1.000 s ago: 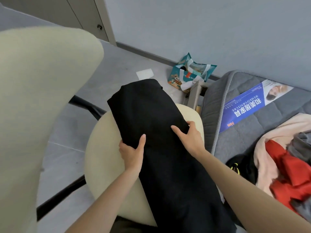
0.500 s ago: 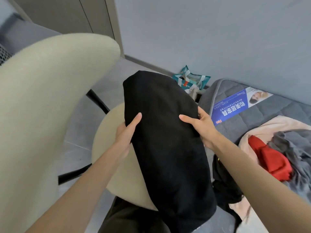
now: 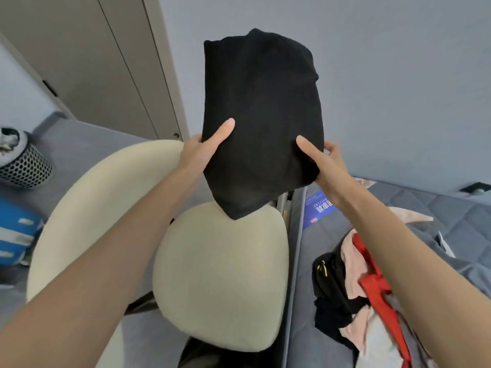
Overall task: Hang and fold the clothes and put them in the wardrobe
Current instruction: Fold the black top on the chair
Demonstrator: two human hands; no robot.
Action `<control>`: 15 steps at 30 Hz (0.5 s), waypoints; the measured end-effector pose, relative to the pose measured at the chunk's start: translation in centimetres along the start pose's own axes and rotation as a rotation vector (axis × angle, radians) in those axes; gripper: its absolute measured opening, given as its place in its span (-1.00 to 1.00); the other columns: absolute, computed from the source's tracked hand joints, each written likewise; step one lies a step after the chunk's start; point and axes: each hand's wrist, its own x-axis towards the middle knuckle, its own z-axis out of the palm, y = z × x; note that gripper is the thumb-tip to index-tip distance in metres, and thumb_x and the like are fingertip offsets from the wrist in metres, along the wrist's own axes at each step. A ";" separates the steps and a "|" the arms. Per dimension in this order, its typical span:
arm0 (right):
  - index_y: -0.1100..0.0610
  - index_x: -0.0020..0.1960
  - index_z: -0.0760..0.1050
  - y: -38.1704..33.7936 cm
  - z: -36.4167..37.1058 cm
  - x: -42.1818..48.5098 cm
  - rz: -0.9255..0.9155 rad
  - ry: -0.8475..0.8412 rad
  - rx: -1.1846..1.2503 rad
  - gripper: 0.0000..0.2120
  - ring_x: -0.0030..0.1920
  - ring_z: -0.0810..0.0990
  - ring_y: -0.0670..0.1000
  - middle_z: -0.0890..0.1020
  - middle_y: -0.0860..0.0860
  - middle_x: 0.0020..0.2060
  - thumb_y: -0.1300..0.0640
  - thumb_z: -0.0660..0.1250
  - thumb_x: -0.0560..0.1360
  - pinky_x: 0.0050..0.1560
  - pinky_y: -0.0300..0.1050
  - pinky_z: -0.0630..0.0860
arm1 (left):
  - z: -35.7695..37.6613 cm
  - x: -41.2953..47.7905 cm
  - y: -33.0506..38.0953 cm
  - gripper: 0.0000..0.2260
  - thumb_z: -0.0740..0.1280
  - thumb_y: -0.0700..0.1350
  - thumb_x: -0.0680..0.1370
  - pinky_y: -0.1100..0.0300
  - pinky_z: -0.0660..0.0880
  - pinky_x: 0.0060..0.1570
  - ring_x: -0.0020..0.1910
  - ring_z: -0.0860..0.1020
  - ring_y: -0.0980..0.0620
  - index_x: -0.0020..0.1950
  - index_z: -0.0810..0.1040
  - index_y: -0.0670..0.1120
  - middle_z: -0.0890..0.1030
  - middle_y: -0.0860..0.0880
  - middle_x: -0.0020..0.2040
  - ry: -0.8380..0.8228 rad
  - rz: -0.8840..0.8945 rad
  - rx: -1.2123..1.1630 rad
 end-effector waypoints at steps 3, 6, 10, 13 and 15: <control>0.00 0.37 0.35 1.8 -0.9 -1.9 0.148 -0.072 -0.112 -0.12 0.17 0.58 -0.03 0.57 -0.11 0.21 -0.39 0.47 0.19 0.21 0.06 0.52 | 0.2 -2.2 -1.8 -0.04 0.33 0.53 0.08 0.33 0.43 -0.12 -0.04 0.53 0.17 0.34 0.44 0.01 0.56 0.16 0.08 -0.102 0.022 0.181; 0.01 0.32 0.42 6.3 -1.6 -3.9 0.326 -0.053 -0.130 -0.20 0.15 0.58 0.00 0.60 -0.09 0.17 -0.40 0.44 0.22 0.18 0.05 0.52 | 0.3 -4.0 -6.3 -0.02 0.30 0.56 0.11 0.23 0.39 0.04 0.13 0.51 0.07 0.40 0.39 0.05 0.52 0.11 0.25 -0.165 -0.038 0.297; 0.06 0.18 0.54 13.6 -1.8 -6.9 0.470 -0.022 -0.079 -0.36 -0.06 0.67 -0.09 0.69 -0.09 -0.03 -0.30 0.49 0.25 -0.17 -0.20 0.58 | 0.2 -6.2 -13.8 0.05 0.27 0.61 0.05 0.11 0.41 0.21 0.28 0.47 -0.03 0.42 0.37 0.06 0.49 0.08 0.32 -0.254 -0.234 0.398; 0.16 0.21 0.54 18.8 -1.9 -8.7 0.572 -0.006 -0.095 -0.33 -0.05 0.68 -0.06 0.70 -0.05 -0.07 -0.23 0.52 0.26 -0.03 -0.17 0.59 | -0.2 -7.6 -19.0 0.07 0.29 0.61 0.04 0.12 0.42 0.22 0.26 0.49 -0.03 0.40 0.41 0.00 0.51 0.05 0.31 -0.299 -0.404 0.402; 0.19 0.28 0.50 21.5 -1.7 -9.6 0.635 -0.018 -0.116 -0.26 0.05 0.64 0.01 0.67 0.01 0.06 -0.23 0.52 0.27 0.18 -0.06 0.54 | -0.6 -8.2 -21.8 0.05 0.25 0.62 0.05 0.10 0.43 0.22 0.23 0.50 -0.04 0.36 0.44 -0.02 0.53 0.05 0.28 -0.287 -0.476 0.431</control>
